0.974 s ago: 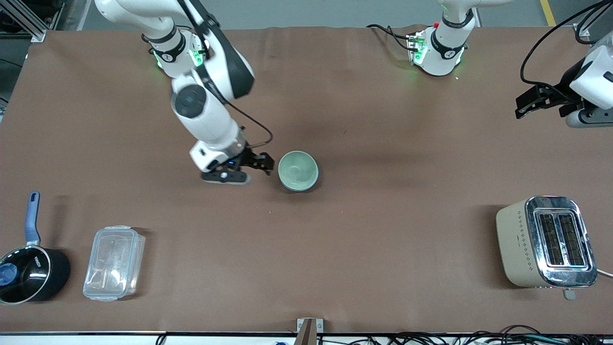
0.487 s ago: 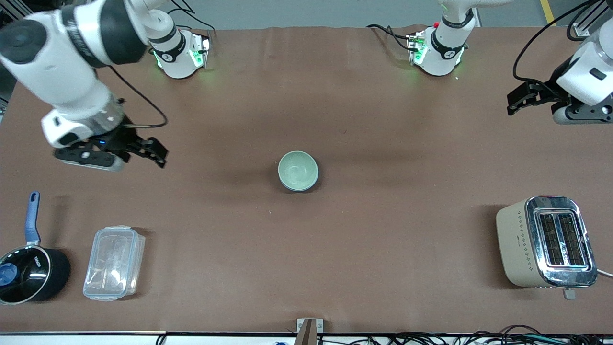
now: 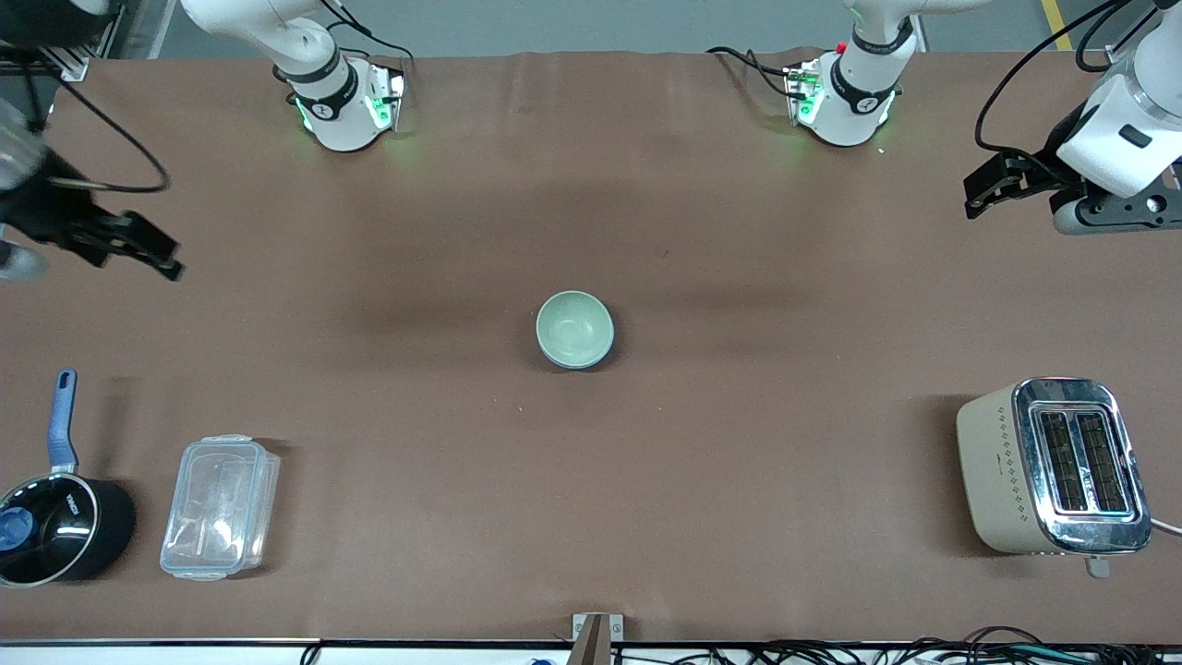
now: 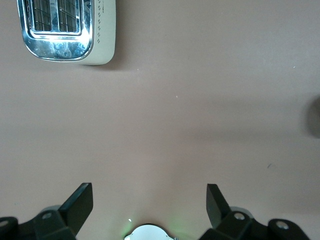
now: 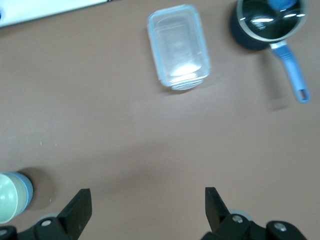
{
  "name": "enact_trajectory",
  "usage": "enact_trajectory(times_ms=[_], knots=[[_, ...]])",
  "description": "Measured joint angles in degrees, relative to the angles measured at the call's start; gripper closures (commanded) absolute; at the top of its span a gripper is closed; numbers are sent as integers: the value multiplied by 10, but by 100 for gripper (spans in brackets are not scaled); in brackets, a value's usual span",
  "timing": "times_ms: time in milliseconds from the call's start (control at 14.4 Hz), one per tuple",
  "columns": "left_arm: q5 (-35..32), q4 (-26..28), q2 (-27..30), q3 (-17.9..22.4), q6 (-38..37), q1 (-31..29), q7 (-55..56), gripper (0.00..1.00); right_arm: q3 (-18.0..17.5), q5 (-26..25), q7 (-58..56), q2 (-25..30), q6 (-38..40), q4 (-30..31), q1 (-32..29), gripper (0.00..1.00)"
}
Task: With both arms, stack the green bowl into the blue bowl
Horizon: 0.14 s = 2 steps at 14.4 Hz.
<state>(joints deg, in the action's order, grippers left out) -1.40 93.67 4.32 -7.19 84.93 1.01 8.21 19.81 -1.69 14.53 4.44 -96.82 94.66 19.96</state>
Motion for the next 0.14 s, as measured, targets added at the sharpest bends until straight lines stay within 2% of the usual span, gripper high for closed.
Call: enact_trajectory(times_ms=[139], knots=[[0,-1,0,0,0,4,-21,0,-28,0,-15,-2,19,-27,-64,0]])
